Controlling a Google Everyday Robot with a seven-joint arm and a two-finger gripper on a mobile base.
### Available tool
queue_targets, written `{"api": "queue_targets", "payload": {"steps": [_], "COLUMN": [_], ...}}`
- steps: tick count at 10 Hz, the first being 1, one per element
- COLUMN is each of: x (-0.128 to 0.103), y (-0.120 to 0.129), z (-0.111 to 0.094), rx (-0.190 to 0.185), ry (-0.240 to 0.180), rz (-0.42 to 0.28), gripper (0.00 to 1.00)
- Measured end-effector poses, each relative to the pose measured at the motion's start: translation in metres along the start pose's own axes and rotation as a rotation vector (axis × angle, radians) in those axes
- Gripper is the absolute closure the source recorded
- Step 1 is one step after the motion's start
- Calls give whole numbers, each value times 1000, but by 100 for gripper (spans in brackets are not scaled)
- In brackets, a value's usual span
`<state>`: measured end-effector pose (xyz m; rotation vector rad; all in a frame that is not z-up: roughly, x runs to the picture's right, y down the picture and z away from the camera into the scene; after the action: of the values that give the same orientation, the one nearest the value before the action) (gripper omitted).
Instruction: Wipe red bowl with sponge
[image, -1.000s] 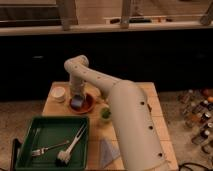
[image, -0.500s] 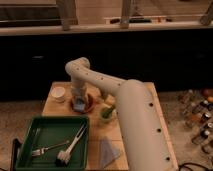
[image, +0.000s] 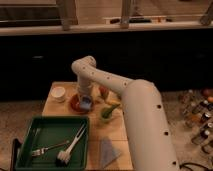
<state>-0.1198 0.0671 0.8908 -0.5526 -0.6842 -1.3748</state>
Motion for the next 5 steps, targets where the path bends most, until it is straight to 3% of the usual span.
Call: {"api": "queue_targets", "payload": {"steps": [1, 5], "x": [11, 31], "y": [-1, -19], "z": [-3, -5], "rx": [0, 4], "ry": [24, 55], "rz": [17, 19], "gripper": [100, 100]}}
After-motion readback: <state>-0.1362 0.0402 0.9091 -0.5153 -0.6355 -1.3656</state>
